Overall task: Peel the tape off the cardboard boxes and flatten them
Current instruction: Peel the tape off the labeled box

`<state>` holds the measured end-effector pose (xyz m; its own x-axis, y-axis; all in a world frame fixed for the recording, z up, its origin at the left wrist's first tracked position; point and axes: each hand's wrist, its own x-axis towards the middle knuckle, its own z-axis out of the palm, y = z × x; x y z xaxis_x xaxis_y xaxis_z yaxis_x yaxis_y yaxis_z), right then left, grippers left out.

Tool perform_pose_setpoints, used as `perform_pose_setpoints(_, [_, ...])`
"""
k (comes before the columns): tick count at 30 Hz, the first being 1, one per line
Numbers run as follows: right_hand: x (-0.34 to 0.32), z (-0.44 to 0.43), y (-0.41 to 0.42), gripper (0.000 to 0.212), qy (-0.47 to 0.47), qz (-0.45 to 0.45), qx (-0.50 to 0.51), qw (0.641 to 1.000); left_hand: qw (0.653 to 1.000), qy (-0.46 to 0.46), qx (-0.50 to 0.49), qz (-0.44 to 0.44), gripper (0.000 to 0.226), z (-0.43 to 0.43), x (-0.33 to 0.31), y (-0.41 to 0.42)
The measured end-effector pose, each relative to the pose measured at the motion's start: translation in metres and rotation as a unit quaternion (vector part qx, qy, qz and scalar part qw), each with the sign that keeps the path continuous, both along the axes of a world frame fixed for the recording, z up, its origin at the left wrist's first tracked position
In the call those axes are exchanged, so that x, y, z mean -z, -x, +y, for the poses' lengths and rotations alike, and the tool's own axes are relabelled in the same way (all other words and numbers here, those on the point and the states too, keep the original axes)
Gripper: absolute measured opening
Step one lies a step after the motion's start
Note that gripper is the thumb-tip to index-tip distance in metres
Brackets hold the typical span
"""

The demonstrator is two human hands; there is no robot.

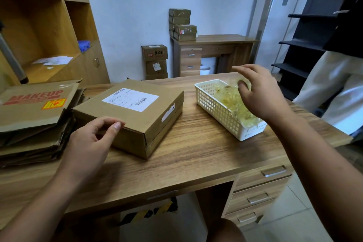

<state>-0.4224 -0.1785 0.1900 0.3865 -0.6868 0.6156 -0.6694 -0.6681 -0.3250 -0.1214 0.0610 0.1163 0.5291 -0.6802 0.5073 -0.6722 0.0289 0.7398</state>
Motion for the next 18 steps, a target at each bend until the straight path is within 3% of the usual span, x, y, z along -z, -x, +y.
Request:
perform_pose_setpoints(6, [-0.001,0.020,-0.018,0.039,0.008,0.010,-0.059,0.998,0.976,-0.092,0.022,-0.198,0.040,-0.007,-0.011,-0.019])
perform_pose_setpoints(11, [0.013,0.052,-0.042,0.038,-0.004,-0.011,-0.137,0.990,0.929,-0.237,0.076,-0.274,0.054,-0.016,-0.012,-0.034])
perform_pose_setpoints(18, [0.063,0.095,-0.079,0.048,-0.113,-0.010,-0.240,0.964,0.938,-0.177,0.048,-0.293,0.048,-0.019,-0.005,-0.020])
